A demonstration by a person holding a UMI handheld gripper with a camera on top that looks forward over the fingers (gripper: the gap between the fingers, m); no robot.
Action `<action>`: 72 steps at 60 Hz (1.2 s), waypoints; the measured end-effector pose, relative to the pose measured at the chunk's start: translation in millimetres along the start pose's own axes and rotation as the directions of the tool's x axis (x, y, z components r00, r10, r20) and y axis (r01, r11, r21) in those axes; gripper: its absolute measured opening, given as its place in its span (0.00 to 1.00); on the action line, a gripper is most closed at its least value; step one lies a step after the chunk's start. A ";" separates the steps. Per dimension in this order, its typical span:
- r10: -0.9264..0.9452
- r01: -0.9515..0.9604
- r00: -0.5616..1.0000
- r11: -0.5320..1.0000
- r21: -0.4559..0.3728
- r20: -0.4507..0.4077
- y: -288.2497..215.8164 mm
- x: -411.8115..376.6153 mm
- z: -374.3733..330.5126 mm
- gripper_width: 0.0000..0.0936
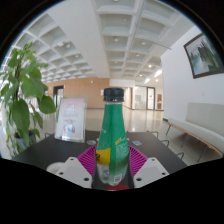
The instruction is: Pour water
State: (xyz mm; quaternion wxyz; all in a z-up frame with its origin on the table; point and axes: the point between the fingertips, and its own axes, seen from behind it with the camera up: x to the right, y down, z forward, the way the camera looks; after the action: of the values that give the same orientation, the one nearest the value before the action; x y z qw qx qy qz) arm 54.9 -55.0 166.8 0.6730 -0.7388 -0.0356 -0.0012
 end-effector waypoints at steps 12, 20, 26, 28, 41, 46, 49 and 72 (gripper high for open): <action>-0.023 0.019 0.999 0.988 -0.151 -0.024 86.1 10.8 9.1 0.44; 0.001 -0.005 0.999 0.991 -0.134 -0.036 91.9 17.1 5.1 0.50; 0.003 -0.009 0.999 0.987 -0.158 -0.043 95.1 19.7 6.5 0.59; 0.005 -0.014 0.999 0.982 -0.186 -0.051 98.9 20.8 4.4 0.65; 0.052 -0.077 0.993 0.965 -0.252 -0.104 86.4 24.1 -41.6 0.92; 0.036 -0.067 0.993 0.958 -0.279 -0.113 74.5 20.6 -74.8 0.91; 0.015 -0.049 0.993 0.956 -0.289 -0.120 64.9 20.7 -99.6 0.91; -0.053 0.031 0.996 0.966 -0.258 -0.078 5.0 -3.2 -258.0 0.92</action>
State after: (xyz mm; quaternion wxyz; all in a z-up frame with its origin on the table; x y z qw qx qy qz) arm 63.8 -312.2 185.9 0.5724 -0.8180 -0.0224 -0.0514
